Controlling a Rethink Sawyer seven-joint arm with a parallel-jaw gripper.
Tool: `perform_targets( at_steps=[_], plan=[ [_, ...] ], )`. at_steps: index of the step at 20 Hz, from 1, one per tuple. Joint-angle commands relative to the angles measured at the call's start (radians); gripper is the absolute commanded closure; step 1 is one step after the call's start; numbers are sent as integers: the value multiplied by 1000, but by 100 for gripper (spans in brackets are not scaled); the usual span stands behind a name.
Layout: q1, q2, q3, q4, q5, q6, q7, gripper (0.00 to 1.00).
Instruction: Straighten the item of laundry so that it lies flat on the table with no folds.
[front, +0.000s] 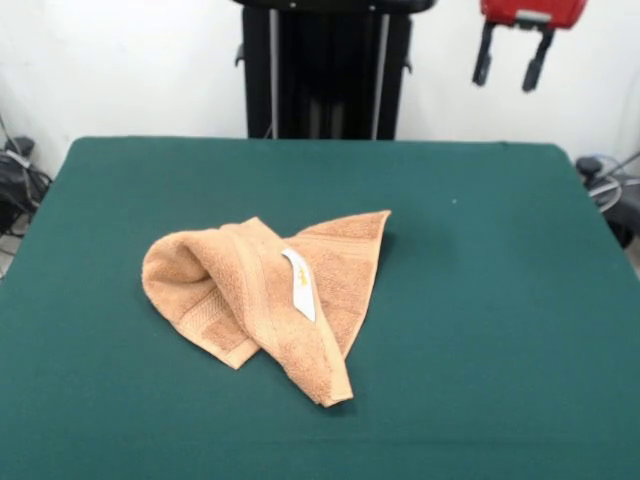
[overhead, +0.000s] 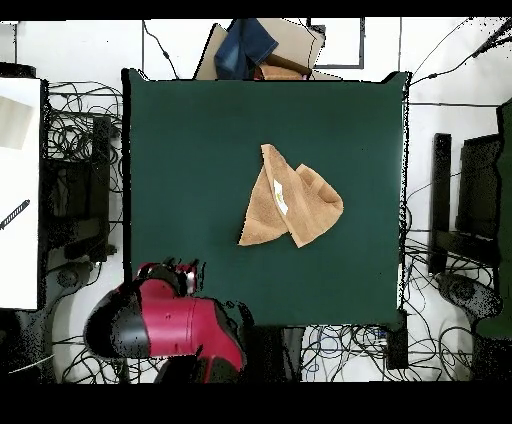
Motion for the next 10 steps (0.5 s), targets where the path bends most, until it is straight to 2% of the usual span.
perform_targets(
  at_steps=[1, 6, 10],
  plan=[
    [-33, -92, 38, 188, 103, 30, 263, 0],
    [-189, -73, 92, 133, 117, 102, 133, 0],
    [-273, 61, 145, 90, 79, 8, 104, 0]
  ],
)
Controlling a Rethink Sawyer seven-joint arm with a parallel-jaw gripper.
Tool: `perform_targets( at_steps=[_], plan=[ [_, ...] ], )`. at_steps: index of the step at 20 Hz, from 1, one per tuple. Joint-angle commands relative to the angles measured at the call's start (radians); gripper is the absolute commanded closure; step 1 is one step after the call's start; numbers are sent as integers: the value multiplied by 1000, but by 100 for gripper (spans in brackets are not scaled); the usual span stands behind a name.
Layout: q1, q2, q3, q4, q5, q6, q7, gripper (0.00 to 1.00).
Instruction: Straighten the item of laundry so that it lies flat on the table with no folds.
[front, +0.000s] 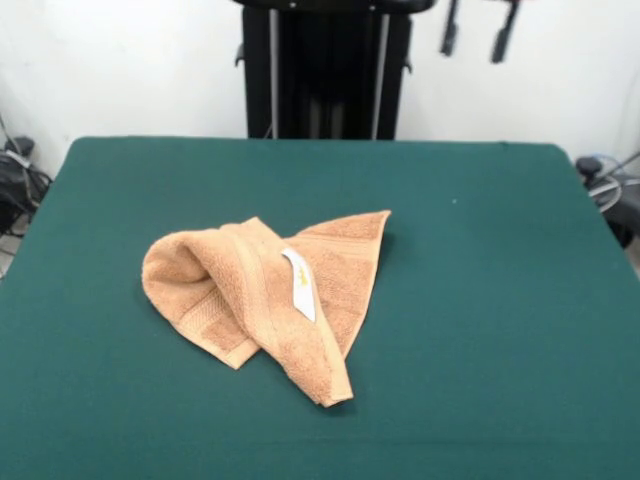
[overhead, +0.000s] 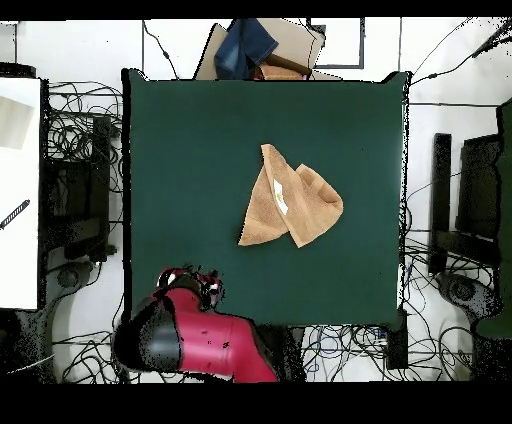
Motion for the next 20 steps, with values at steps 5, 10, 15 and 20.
perform_targets(
  at_steps=[5, 10, 15, 20],
  plan=[
    [-81, 281, 64, -119, -35, -84, 130, 0],
    [-21, 320, 30, -146, -18, -101, 172, 0],
    [47, 319, -16, -159, -6, -217, 208, 0],
    [178, 328, -198, -211, 24, -87, 217, 0]
  ],
)
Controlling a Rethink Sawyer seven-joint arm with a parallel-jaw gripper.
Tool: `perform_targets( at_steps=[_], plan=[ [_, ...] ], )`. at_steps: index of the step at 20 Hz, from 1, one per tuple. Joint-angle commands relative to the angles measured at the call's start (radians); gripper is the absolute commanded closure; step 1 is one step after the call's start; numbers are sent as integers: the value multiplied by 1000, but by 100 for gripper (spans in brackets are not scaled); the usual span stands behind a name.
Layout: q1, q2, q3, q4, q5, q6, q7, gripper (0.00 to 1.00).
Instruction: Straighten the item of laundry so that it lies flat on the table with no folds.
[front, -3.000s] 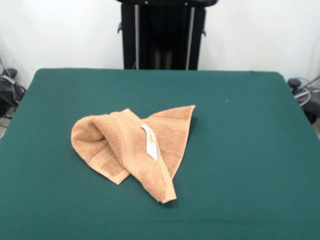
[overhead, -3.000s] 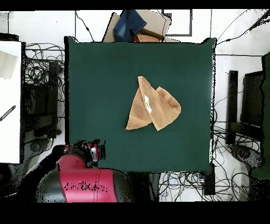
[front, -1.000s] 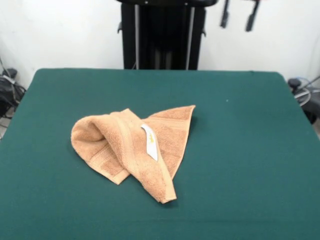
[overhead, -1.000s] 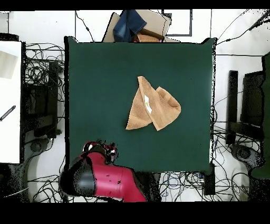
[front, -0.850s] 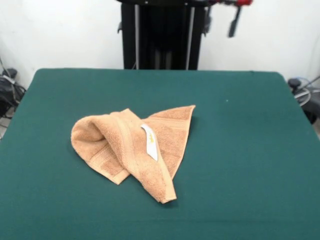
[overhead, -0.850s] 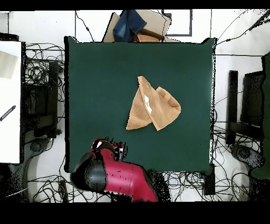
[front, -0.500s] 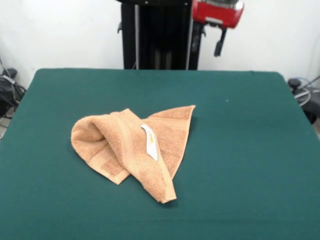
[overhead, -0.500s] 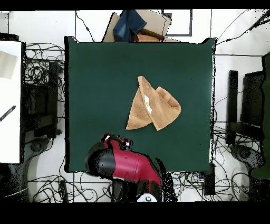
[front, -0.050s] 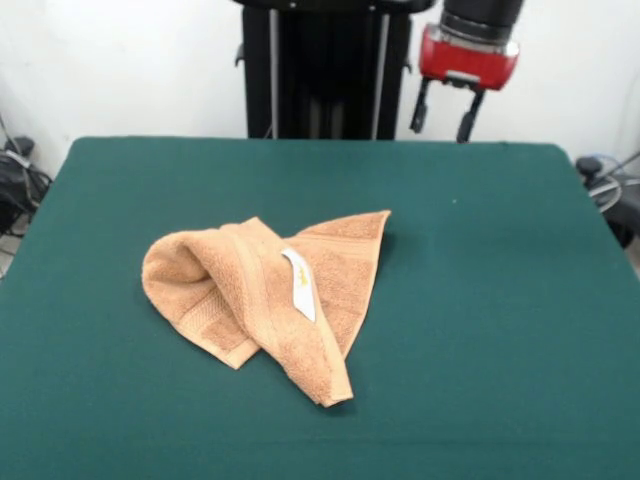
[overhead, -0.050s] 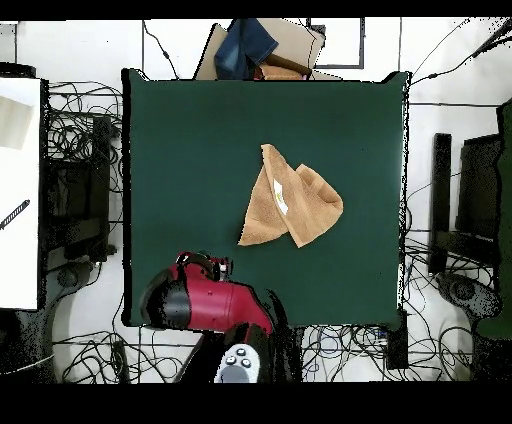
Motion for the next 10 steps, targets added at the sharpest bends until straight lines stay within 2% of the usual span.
perform_targets(
  at_steps=[1, 4, 10],
  plan=[
    [126, 51, -188, -105, 34, 39, 219, 0],
    [143, 70, -230, -129, 50, 47, 227, 0],
    [150, 77, -248, -148, 54, 89, 216, 0]
  ],
)
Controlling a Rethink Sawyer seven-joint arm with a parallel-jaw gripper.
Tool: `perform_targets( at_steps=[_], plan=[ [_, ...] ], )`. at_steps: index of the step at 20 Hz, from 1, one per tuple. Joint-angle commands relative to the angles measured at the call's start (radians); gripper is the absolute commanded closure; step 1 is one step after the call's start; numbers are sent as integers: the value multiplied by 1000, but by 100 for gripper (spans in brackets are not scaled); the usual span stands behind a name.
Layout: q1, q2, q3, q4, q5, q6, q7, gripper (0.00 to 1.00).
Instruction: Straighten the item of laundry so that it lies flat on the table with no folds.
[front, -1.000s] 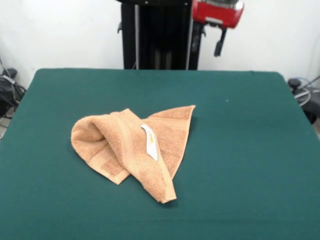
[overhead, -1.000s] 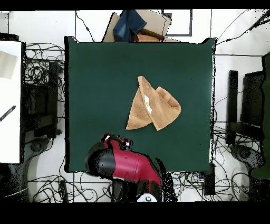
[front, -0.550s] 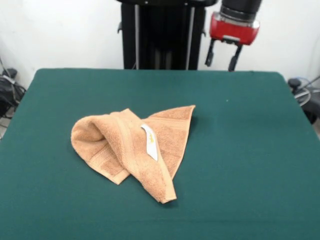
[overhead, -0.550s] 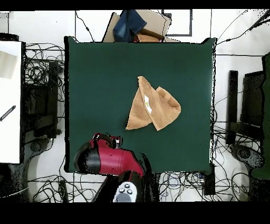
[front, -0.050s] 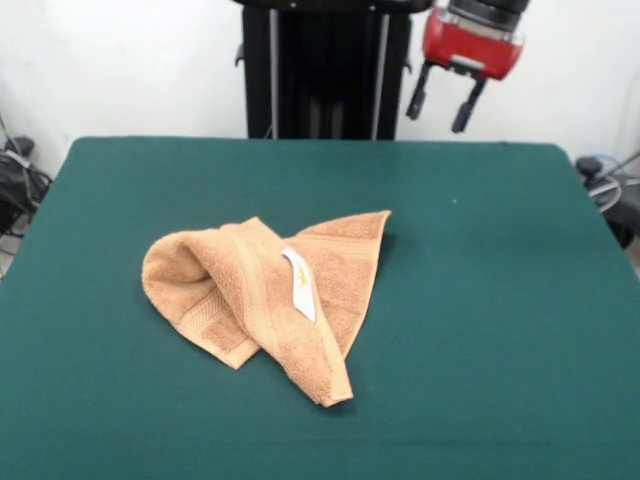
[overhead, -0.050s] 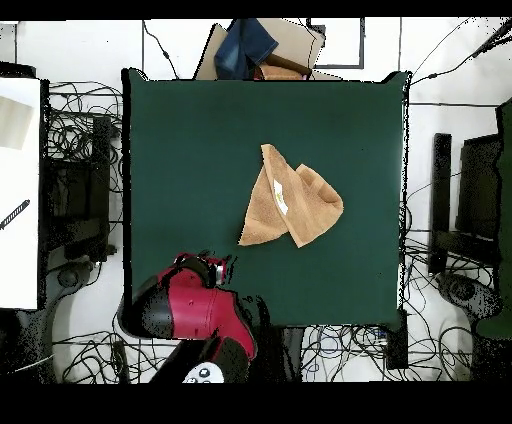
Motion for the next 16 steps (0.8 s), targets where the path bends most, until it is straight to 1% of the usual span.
perform_targets(
  at_steps=[1, 7, 13, 16],
  plan=[
    [12, 51, -84, -87, 54, 89, 216, 0],
    [-11, 51, -74, -89, 46, 94, 200, 0],
    [23, 72, -93, -101, 55, 116, 219, 0],
    [41, 80, -100, -89, 61, 105, 233, 0]
  ],
)
